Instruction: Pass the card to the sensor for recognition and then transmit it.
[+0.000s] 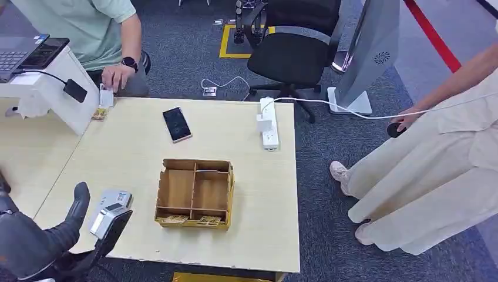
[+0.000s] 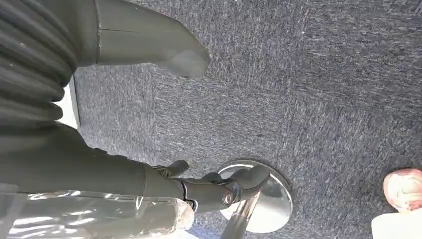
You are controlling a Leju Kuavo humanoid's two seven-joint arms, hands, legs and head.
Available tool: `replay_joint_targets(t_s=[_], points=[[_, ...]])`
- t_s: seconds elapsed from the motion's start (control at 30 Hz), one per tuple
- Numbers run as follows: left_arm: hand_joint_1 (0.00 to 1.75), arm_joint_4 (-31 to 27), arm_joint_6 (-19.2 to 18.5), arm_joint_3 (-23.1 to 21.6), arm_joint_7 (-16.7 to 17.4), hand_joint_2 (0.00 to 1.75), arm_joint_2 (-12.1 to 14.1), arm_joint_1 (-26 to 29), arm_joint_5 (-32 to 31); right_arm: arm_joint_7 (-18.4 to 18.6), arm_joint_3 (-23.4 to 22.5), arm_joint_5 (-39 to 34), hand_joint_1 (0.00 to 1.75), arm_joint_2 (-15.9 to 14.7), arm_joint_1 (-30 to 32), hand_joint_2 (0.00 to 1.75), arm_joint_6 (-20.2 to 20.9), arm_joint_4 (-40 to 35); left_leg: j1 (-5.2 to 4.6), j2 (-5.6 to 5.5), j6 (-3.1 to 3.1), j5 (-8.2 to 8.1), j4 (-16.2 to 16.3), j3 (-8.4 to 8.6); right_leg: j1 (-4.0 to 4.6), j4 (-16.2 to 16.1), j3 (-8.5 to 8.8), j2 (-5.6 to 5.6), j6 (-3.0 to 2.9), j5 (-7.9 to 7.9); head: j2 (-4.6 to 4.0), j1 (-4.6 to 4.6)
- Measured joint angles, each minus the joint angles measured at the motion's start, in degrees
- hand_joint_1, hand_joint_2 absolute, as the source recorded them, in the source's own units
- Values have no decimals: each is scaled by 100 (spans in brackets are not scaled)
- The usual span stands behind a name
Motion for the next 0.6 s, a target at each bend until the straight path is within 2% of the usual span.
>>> replay_joint_targets(t_s=[0.47,0.6], points=[[0,0,-30,-2,26,175,0,-2,-260,9,2,-46,0,0,0,175,-4,0,0,0,0,0,0,0,0,0,0,0,0,0,-2,0],[0,9,-111,-4,135,175,4,-34,-401,9,2,-46,0,0,-2,175,-2,0,0,0,0,0,0,1,0,0,0,0,0,0,0,0]])
